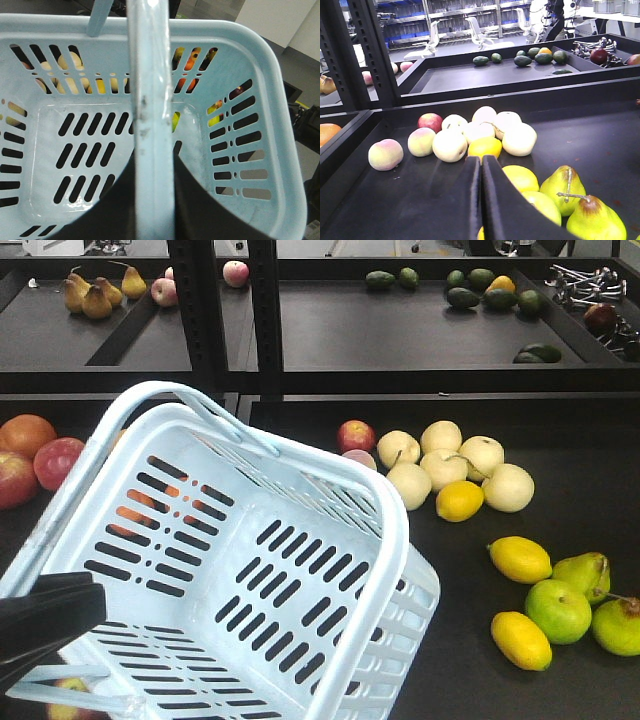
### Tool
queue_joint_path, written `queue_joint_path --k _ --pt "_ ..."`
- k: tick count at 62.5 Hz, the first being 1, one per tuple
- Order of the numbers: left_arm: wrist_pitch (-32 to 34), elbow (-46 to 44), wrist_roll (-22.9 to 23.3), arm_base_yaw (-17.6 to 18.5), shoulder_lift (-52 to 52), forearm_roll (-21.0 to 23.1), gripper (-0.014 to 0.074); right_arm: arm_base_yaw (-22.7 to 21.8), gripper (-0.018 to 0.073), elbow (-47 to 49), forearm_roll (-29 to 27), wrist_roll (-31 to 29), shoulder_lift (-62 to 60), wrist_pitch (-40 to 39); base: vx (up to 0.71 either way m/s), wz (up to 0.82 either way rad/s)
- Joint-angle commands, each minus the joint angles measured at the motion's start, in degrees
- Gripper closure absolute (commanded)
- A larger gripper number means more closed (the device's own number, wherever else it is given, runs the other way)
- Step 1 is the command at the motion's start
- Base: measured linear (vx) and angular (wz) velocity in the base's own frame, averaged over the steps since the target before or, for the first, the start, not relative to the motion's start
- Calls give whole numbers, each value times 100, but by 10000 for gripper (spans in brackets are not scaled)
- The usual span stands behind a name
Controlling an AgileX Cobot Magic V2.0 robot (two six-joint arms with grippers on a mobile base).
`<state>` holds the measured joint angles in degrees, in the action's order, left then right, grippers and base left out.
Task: Pick three apples into basket with both arms
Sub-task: 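Hold the basket up with the left gripper while backing away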
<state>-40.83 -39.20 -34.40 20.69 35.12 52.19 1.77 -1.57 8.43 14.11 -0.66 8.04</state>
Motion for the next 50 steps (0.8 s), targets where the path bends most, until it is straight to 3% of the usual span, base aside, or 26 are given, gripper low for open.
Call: queue_joint_path --k 1,50 --pt "372 -161 31 29 -23 383 604 5 565 -74 80 -42 -77 -429 0 0" --pt "383 -161 31 29 -18 383 604 5 565 -74 80 -42 -77 -429 -3 9"
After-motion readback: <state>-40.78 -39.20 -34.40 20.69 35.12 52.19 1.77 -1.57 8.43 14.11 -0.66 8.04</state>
